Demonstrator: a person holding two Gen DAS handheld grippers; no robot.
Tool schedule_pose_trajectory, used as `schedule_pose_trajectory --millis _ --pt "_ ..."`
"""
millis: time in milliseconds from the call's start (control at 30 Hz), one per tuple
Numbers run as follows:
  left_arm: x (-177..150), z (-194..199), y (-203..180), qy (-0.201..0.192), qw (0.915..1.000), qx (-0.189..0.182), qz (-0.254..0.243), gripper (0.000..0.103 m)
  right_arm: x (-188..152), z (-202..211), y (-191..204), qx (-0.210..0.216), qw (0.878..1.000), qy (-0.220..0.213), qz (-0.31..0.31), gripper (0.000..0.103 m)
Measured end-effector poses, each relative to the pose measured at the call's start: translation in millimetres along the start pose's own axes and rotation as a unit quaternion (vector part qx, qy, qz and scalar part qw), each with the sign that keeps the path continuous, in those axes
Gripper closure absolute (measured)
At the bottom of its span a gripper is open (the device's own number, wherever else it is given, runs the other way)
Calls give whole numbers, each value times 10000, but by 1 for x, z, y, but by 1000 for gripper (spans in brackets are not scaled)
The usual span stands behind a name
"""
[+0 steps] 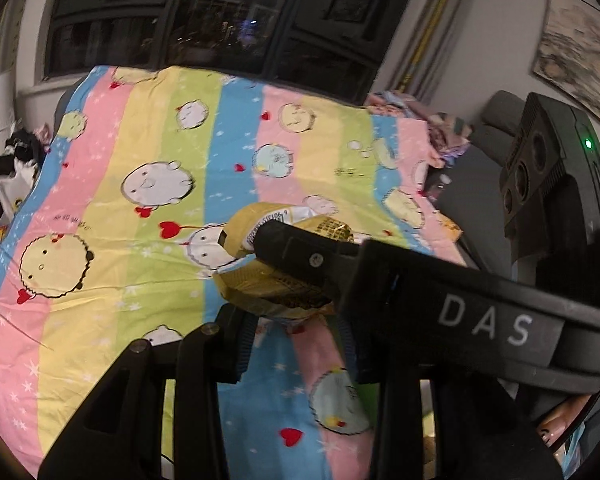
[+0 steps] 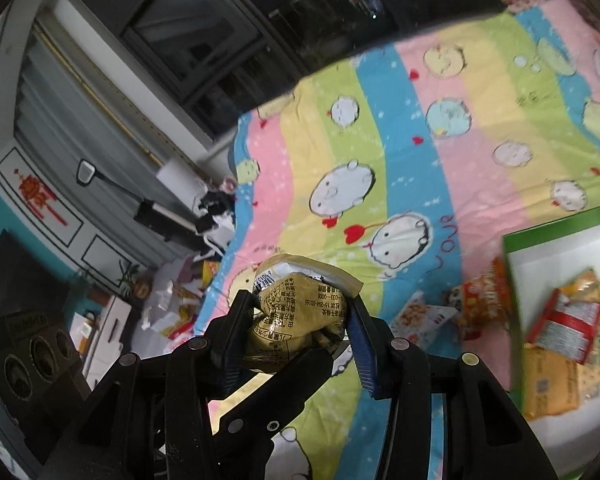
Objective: Organize snacks
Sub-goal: 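Carry the gold bag with the right tool over the box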
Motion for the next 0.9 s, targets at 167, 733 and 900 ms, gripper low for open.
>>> schedule_pose_trajectory --millis 167,733,900 --pt "-7 4 -33 2 9993 -202 -313 67 -5 33 -13 -102 9995 -269 -125 54" --pt "-53 -64 -118 853 9874 -932 -952 67 -31 89 -125 -788 9881 -648 -1155 54" --pt "-71 -96 -133 1249 9807 -1164 -956 67 -40 88 -165 -1096 9806 -572 -1519 54"
Point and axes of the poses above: each gripper's, at about its wrist camera, not at the fingertips, and z roughly against the way its jaws point, y to its left, x to its top, the point moved 7 cm from there along -z, roughly the way its jaws point, and after that the axes turned 2 degrees about x, right-handed, at the moved point
